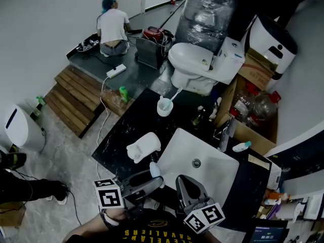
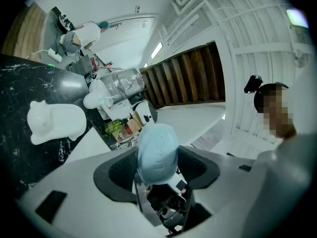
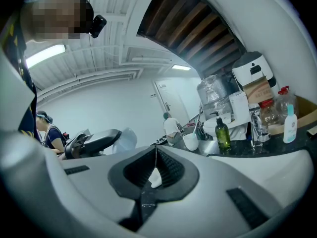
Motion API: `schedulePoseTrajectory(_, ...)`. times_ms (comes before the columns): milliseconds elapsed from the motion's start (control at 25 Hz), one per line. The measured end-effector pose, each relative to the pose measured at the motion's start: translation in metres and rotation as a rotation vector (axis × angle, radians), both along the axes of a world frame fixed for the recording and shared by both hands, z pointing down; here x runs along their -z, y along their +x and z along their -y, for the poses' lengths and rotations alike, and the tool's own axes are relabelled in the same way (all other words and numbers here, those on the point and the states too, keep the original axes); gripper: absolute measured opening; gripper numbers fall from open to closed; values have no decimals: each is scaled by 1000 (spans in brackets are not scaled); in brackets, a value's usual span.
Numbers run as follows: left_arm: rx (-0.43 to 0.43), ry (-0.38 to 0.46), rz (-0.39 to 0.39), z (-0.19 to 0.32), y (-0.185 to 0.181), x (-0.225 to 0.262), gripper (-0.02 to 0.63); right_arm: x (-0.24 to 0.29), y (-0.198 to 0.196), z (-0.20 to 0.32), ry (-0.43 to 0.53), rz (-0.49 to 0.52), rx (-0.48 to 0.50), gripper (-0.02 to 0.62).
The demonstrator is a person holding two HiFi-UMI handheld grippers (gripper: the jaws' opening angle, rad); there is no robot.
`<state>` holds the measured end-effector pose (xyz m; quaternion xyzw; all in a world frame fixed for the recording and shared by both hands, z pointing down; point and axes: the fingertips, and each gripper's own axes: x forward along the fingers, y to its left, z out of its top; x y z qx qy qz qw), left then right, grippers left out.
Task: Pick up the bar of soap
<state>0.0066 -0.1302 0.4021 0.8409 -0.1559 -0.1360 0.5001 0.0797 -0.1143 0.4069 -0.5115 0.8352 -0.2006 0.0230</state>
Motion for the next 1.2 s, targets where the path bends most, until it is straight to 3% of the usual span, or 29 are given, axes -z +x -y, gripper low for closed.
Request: schedulePoseTrajectory(1200, 6, -17, -1, 13, -3, -5, 265, -7, 1, 11, -21, -3, -1, 18)
